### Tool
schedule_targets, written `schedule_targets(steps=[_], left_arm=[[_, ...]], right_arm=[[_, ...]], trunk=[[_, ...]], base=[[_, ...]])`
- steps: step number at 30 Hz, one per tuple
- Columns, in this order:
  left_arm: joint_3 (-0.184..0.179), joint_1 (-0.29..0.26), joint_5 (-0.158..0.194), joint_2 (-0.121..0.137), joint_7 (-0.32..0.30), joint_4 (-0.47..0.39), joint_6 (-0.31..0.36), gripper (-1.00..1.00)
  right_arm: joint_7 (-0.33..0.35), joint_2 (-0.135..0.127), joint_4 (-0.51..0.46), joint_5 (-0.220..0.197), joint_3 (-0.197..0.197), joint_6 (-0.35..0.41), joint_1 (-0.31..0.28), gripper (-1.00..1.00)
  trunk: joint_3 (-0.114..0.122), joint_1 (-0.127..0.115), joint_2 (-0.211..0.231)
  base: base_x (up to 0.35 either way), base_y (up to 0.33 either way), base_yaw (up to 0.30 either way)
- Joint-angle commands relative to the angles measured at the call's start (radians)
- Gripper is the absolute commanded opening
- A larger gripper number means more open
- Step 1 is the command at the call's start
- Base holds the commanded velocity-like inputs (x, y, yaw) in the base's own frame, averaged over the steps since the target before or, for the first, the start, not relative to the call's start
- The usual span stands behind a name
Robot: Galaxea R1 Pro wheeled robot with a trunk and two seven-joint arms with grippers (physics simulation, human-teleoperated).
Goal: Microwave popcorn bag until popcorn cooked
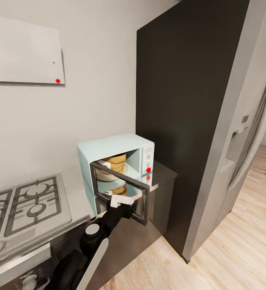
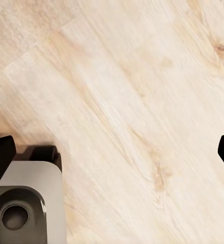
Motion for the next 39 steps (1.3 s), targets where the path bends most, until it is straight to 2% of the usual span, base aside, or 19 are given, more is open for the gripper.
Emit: schedule_targets(steps=[1, 6, 11, 15, 39], left_arm=[[-0.001, -0.001, 0.009, 0.0, 0.009, -0.001, 0.004, 1.0], [-0.003, -0.001, 0.009, -0.001, 0.009, -0.001, 0.006, 1.0], [-0.036, -0.001, 0.008, -0.001, 0.009, 0.0, 0.006, 1.0], [-0.044, -0.001, 0.008, -0.001, 0.009, 0.0, 0.004, 1.0], [-0.044, -0.001, 0.009, -0.001, 0.009, -0.001, 0.004, 1.0]], right_arm=[[0.003, -0.001, 0.003, 0.009, -0.009, -0.006, -0.001, 1.0], [0.004, 0.0, 0.003, 0.01, -0.009, -0.006, -0.002, 1.0], [0.004, 0.0, 0.003, 0.01, -0.009, -0.006, -0.001, 1.0], [0.0, 0.002, 0.003, 0.009, -0.009, -0.006, -0.001, 1.0], [-0.002, 0.001, 0.003, 0.009, -0.009, -0.006, -0.002, 1.0]], trunk=[[-0.001, 0.0, -0.001], [-0.001, 0.0, -0.001], [-0.001, 0.0, -0.001], [-0.001, 0.0, -0.001], [-0.001, 0.0, -0.001]], base=[[0.097, 0.0, 0.0], [0.103, 0.0, 0.0], [0.128, 0.0, 0.0], [0.091, 0.0, -0.033], [0.002, 0.0, -0.219]])
